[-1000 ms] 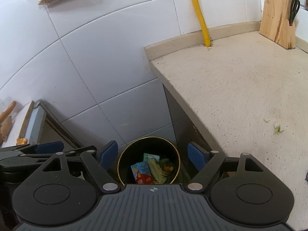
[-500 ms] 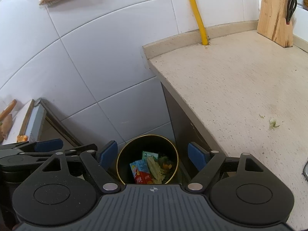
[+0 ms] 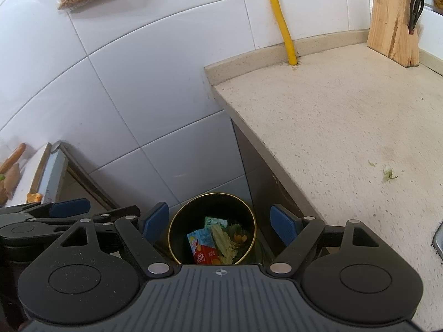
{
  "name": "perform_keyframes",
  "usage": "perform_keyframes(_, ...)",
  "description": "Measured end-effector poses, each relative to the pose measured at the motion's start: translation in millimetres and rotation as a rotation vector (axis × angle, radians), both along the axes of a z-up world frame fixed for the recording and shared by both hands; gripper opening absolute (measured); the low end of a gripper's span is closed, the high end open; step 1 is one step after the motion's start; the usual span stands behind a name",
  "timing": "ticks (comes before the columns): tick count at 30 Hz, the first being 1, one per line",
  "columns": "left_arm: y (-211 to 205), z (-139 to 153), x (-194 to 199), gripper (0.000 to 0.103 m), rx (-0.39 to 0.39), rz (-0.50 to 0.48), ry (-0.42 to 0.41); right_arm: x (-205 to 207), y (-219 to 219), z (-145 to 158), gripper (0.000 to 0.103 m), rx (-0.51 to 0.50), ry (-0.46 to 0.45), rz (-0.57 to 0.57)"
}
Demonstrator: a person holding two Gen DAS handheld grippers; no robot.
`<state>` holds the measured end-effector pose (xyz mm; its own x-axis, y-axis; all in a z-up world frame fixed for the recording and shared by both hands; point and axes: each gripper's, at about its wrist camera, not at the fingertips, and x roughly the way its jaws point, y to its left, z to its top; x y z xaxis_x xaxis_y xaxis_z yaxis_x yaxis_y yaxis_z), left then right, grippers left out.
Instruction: Collect trash
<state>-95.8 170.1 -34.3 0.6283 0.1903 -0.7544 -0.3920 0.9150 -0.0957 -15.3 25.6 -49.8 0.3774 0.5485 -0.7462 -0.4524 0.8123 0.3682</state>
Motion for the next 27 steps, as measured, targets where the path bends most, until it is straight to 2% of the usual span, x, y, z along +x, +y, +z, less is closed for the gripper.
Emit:
perform_keyframes(16, -4.3, 1.4, -4.4, 0.086, 0.018, 0.003, -0.014, -3.0, -2.8, 0.6, 0.085, -0.002, 0.001, -0.025)
perform_keyframes(22, -8.0, 3.1, -7.1, 0.086, 0.04, 0.005, -0.022, -3.0, -2.5, -0.3, 0.085, -0.005, 0.007, -0.027)
perform_keyframes(27, -7.6, 3.1, -6.6, 0.086, 0.027, 0.002, -0.017, -3.2, -3.1, -0.7, 0.085, -0.005, 0.008, -0.031)
